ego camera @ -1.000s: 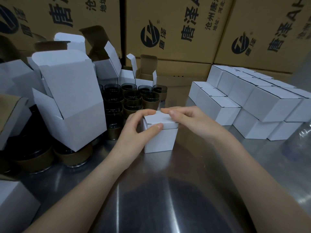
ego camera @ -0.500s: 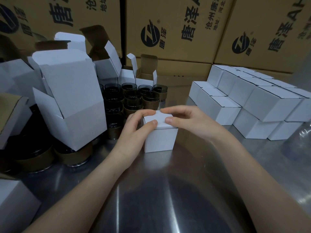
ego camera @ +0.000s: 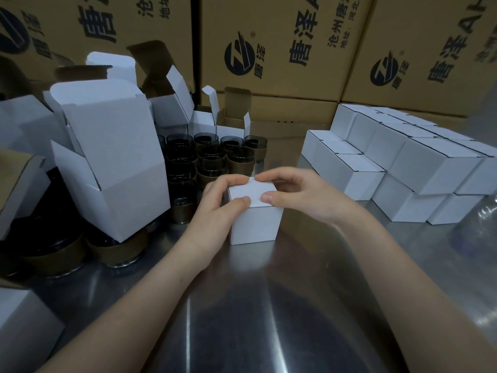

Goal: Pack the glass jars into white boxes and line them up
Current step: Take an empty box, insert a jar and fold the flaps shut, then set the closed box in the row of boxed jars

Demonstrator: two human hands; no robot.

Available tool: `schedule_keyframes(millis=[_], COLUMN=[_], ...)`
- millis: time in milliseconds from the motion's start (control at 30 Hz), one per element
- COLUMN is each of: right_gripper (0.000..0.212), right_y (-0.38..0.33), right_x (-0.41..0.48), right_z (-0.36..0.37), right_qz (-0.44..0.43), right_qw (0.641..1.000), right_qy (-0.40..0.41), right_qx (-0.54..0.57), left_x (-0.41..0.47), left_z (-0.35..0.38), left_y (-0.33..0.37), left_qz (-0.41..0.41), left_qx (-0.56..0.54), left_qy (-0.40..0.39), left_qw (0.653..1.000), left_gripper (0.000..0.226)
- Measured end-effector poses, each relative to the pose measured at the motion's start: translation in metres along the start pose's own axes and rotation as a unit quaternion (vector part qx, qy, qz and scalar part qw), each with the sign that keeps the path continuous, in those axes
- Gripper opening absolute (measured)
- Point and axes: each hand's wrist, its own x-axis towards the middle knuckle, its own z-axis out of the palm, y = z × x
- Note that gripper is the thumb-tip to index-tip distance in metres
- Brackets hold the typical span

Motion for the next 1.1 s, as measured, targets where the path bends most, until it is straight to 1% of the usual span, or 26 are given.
schedule_keyframes(millis=[100,167,267,400,500,567,633,667,733,800,900,967,1100], right_gripper=[0.029,0.026,0.024,0.018,0.014,0.029,0.045,0.049,0.045,0.035,0.028,0.031,0.037], right_y=[-0.002,-0.004,-0.009,-0.014,-0.021,-0.024,-0.026,-0.027,-0.027,-0.028,-0.031,-0.034,-0.035], right_x=[-0.002,-0.003,-0.005,-0.004,-0.004,-0.003,-0.004,-0.004,-0.004,-0.004,-0.007,-0.01,-0.017], right_z=[0.002,0.003,0.004,0.016,0.028,0.034,0.04,0.043,0.047,0.046,0.037,0.029,0.013], right_qz=[-0.006,-0.026,-0.058,-0.076,-0.055,-0.027,-0.007,0.0,0.009,0.013,0.024,0.043,0.092], right_qw=[1.0,1.0,0.994,0.977,0.966,0.955,0.945,0.94,0.932,0.93,0.933,0.932,0.918], right_qy=[0.002,0.01,0.037,0.09,0.145,0.172,0.179,0.179,0.176,0.173,0.165,0.155,0.149], right_qx=[0.006,-0.005,-0.082,-0.176,-0.208,-0.241,-0.275,-0.29,-0.315,-0.325,-0.319,-0.323,-0.356], left_x=[0.0,0.0,0.001,0.001,0.0,0.0,-0.001,-0.002,-0.003,-0.004,-0.006,-0.007,-0.01], left_z=[0.0,-0.001,-0.001,0.003,0.004,0.004,0.005,0.006,0.008,0.009,0.011,0.013,0.017], left_y=[-0.001,-0.003,-0.007,-0.013,-0.015,-0.017,-0.017,-0.018,-0.019,-0.018,-0.019,-0.021,-0.02], left_qz=[0.005,0.009,0.018,0.027,0.034,0.036,0.037,0.037,0.036,0.036,0.047,0.064,0.112], left_qx=[-0.001,-0.004,-0.014,-0.024,-0.018,-0.005,0.014,0.023,0.051,0.075,0.101,0.134,0.184], left_qy=[-0.002,0.001,0.006,0.027,0.028,0.03,0.033,0.033,0.031,0.03,0.02,0.009,-0.001], left_qw=[1.0,1.0,1.0,0.999,0.999,0.999,0.999,0.998,0.998,0.996,0.994,0.989,0.976], left_gripper=[0.044,0.044,0.051,0.068,0.075,0.08,0.088,0.094,0.104,0.108,0.102,0.091,0.067])
